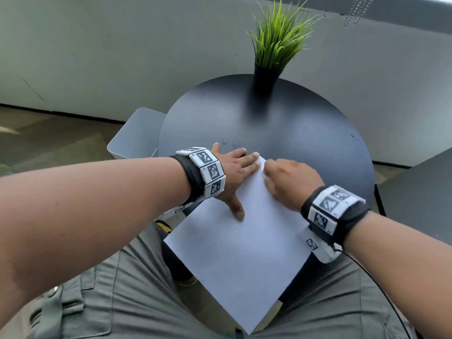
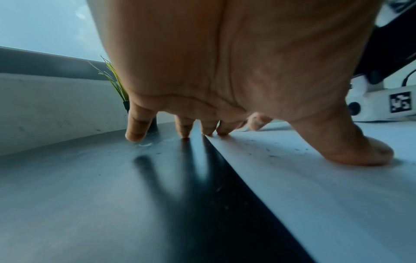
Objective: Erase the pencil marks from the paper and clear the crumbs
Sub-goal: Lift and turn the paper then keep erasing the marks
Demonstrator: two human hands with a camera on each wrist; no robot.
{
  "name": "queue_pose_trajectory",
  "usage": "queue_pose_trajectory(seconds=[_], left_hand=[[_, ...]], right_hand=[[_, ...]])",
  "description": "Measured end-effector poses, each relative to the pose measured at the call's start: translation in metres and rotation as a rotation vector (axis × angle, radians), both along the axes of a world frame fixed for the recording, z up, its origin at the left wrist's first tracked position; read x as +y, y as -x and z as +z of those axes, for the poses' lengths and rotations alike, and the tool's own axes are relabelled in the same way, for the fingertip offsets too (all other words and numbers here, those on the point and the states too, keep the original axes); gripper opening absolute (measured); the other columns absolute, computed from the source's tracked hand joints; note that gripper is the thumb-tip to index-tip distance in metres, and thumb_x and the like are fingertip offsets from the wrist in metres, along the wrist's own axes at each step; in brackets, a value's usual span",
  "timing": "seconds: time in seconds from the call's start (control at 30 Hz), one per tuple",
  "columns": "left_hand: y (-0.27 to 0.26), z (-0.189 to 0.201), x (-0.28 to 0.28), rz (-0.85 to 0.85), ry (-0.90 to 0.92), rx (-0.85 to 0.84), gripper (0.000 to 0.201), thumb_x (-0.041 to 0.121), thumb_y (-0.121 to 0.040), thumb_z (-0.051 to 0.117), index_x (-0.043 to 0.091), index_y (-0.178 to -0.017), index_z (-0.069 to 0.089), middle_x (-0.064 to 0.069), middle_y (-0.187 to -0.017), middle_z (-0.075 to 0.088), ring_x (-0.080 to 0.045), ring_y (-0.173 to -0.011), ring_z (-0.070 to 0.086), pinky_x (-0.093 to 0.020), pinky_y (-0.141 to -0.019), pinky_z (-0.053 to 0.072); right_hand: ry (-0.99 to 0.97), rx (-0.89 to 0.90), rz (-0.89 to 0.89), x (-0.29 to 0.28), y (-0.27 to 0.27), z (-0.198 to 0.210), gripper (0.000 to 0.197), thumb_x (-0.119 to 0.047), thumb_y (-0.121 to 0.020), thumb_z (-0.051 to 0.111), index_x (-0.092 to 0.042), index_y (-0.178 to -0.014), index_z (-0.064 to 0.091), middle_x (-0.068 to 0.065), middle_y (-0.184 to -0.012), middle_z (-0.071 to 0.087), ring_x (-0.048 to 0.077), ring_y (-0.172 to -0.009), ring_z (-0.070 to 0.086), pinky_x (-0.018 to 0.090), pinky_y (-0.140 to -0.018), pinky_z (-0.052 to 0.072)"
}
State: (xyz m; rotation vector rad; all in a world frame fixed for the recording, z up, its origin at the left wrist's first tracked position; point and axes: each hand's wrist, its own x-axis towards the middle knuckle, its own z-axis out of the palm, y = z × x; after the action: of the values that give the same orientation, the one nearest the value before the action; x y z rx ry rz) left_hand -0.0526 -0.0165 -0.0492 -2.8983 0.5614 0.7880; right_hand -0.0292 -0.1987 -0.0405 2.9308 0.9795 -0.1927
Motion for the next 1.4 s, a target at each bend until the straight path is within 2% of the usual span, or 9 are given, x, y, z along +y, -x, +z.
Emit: queue_pose_trajectory(seconds=[0.2,0.37,0.5,0.67,0.83,0.97,1.13,1.27,1.4], left_hand=[[0.000,-0.001,0.001,0.012,0.000,0.009,0.145,0.092,-0.053,0.066,0.030,-0.159,-0.010,0.013,-0.167,-0.017,-0.027,-0.155,-0.007,-0.072,-0.114,0.015],[0.000,-0.001,0.001,0.023,0.006,0.018,0.145,0.092,-0.054,0.066,0.029,-0.160,-0.009,0.013,-0.167,-0.016,-0.027,-0.155,-0.007,-0.072,-0.112,0.018],[0.001,-0.001,0.001,0.025,0.003,0.010,0.144,0.090,-0.054,0.067,0.030,-0.159,-0.010,0.014,-0.166,-0.018,-0.027,-0.155,-0.007,-0.072,-0.112,0.018],[0.000,0.000,0.001,0.026,-0.001,0.019,0.145,0.093,-0.052,0.065,0.030,-0.159,-0.010,0.014,-0.167,-0.017,-0.027,-0.155,-0.007,-0.071,-0.110,0.022],[0.001,-0.002,0.000,0.012,-0.017,-0.008,0.145,0.094,-0.051,0.065,0.031,-0.159,-0.010,0.014,-0.167,-0.017,-0.026,-0.154,-0.005,-0.069,-0.109,0.025],[0.000,0.000,0.000,0.014,-0.003,0.005,0.144,0.093,-0.053,0.064,0.030,-0.159,-0.009,0.014,-0.167,-0.016,-0.026,-0.154,-0.006,-0.069,-0.109,0.026],[0.001,-0.002,0.001,0.018,-0.005,0.002,0.145,0.093,-0.052,0.065,0.031,-0.159,-0.011,0.015,-0.166,-0.018,-0.026,-0.155,-0.007,-0.070,-0.109,0.025],[0.001,0.000,0.000,0.022,0.004,0.015,0.144,0.093,-0.053,0.065,0.030,-0.159,-0.010,0.014,-0.166,-0.017,-0.026,-0.154,-0.007,-0.070,-0.109,0.026],[0.001,-0.001,0.001,0.024,-0.008,0.009,0.144,0.092,-0.054,0.066,0.031,-0.159,-0.012,0.014,-0.166,-0.019,-0.026,-0.155,-0.008,-0.072,-0.109,0.025]], right_hand=[[0.087,0.176,0.211,0.009,0.050,0.000,0.010,-0.029,-0.093,0.046,-0.022,-0.088,0.041,-0.001,-0.079,0.046,0.033,-0.072,0.058,0.038,-0.056,0.044],[-0.008,0.038,-0.025,-0.003,-0.003,-0.001,0.013,-0.033,-0.094,0.038,-0.021,-0.089,0.039,0.005,-0.094,0.061,0.034,-0.087,0.063,0.038,-0.067,0.048],[0.098,0.174,0.239,0.011,0.049,0.002,0.007,-0.028,-0.093,0.045,-0.021,-0.093,0.042,0.003,-0.092,0.058,0.033,-0.082,0.062,0.037,-0.057,0.039],[-0.015,0.037,-0.005,-0.005,-0.002,0.001,0.015,-0.034,-0.094,0.038,-0.021,-0.089,0.041,0.004,-0.087,0.056,0.034,-0.084,0.063,0.038,-0.066,0.050],[0.093,0.148,0.261,0.005,0.047,0.000,0.009,-0.027,-0.092,0.047,-0.021,-0.089,0.041,-0.003,-0.078,0.043,0.030,-0.069,0.056,0.033,-0.050,0.033],[0.015,0.014,0.030,-0.010,-0.001,-0.001,0.013,-0.032,-0.096,0.039,-0.020,-0.091,0.043,0.003,-0.092,0.059,0.033,-0.080,0.061,0.035,-0.060,0.045],[0.094,0.196,0.294,-0.001,0.051,0.000,0.008,-0.024,-0.089,0.048,-0.020,-0.095,0.045,-0.001,-0.086,0.051,0.031,-0.076,0.059,0.040,-0.058,0.047],[0.013,0.020,0.047,-0.011,0.004,0.002,0.013,-0.031,-0.095,0.040,-0.021,-0.091,0.045,0.003,-0.091,0.058,0.033,-0.080,0.062,0.037,-0.061,0.048],[0.101,0.131,0.304,0.010,0.048,0.004,0.013,-0.024,-0.093,0.049,-0.015,-0.101,0.052,0.005,-0.096,0.059,0.034,-0.085,0.063,0.034,-0.051,0.035]])
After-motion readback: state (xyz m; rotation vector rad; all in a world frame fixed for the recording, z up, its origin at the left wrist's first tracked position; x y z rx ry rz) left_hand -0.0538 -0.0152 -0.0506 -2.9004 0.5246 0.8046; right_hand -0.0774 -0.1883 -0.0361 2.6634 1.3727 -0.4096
